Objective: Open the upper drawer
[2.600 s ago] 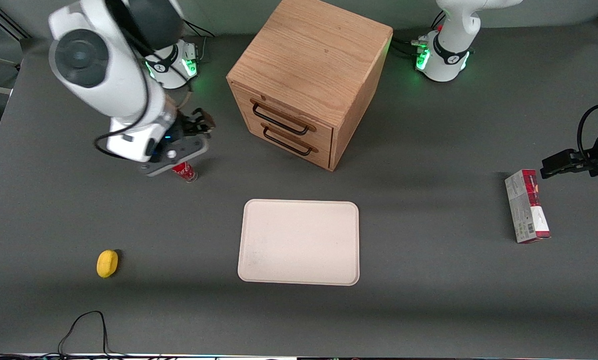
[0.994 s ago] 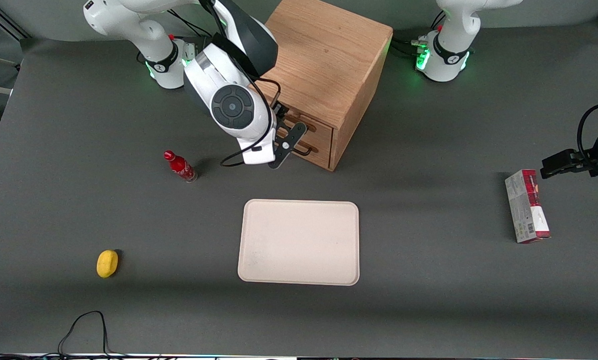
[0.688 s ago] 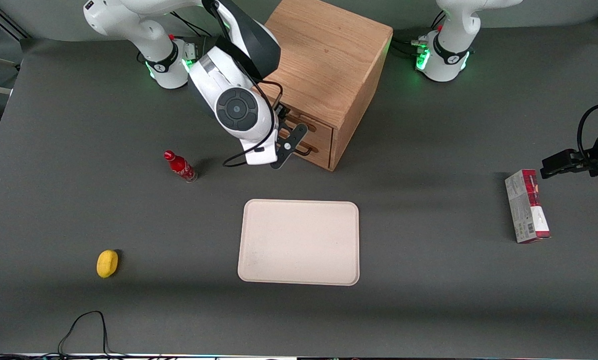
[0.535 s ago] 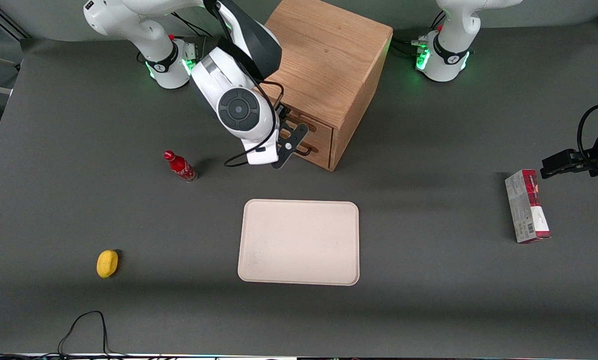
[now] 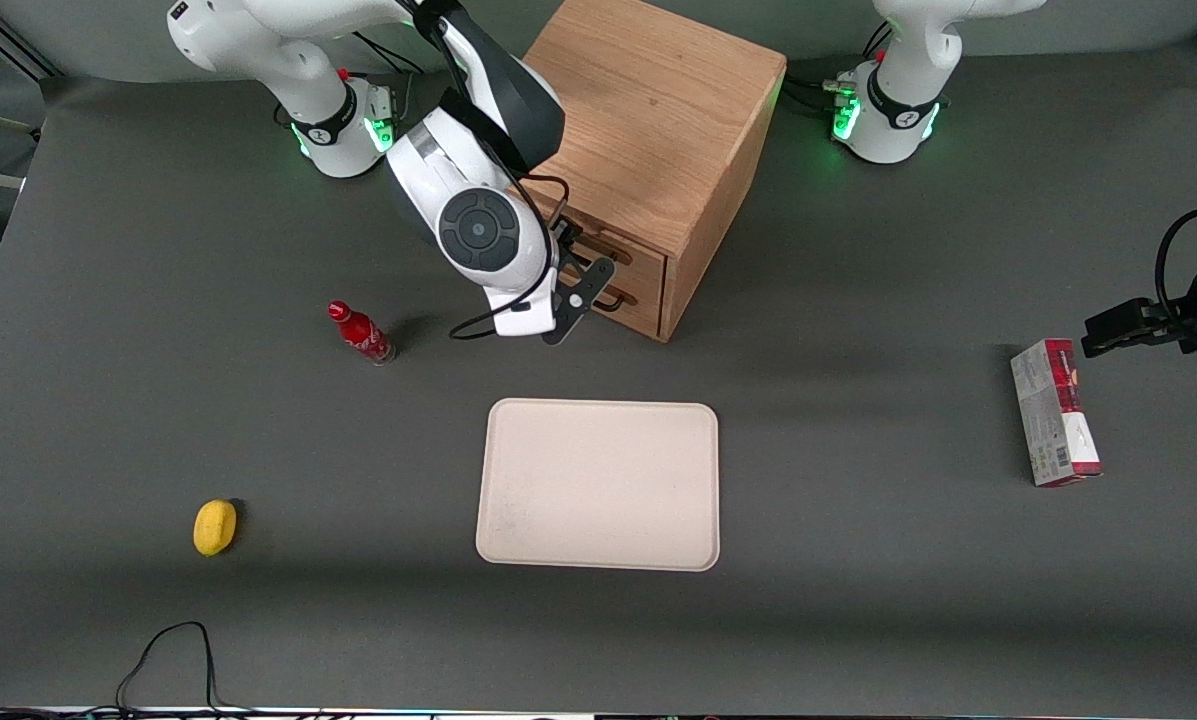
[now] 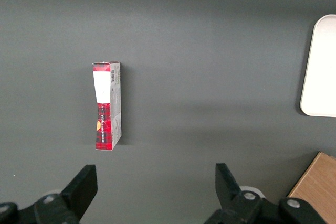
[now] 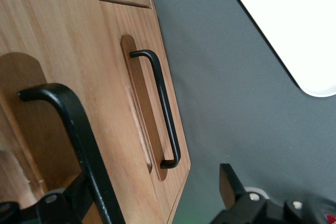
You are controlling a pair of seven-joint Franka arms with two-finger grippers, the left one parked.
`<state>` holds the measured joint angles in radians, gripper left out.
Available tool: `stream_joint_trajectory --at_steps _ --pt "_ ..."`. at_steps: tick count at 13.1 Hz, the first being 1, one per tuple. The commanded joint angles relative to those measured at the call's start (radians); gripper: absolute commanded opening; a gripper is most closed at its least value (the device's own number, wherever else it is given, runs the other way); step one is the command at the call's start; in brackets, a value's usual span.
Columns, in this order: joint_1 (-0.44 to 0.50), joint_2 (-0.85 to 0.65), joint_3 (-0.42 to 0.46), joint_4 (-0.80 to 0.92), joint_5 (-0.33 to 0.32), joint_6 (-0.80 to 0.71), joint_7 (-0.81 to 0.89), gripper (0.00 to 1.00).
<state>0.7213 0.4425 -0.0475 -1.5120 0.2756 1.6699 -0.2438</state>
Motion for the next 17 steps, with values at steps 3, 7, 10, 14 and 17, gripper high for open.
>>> stream_joint_trajectory --at_steps 3,7,10,14,17 --pt "-0.006 -0.001 -0.017 -0.027 -0.006 0.042 -0.034 1.0" --pt "-0.042 -0.004 -0.018 -0.023 -0.006 0.039 -0.066 1.0" --pt "-0.062 -0.004 -0.018 -0.019 -0.006 0.039 -0.068 1.0" --pt "-0.085 0.004 -0.018 0.002 -0.006 0.042 -0.068 1.0" --pt "-0.102 0.008 -0.018 0.033 -0.006 0.042 -0.069 1.0"
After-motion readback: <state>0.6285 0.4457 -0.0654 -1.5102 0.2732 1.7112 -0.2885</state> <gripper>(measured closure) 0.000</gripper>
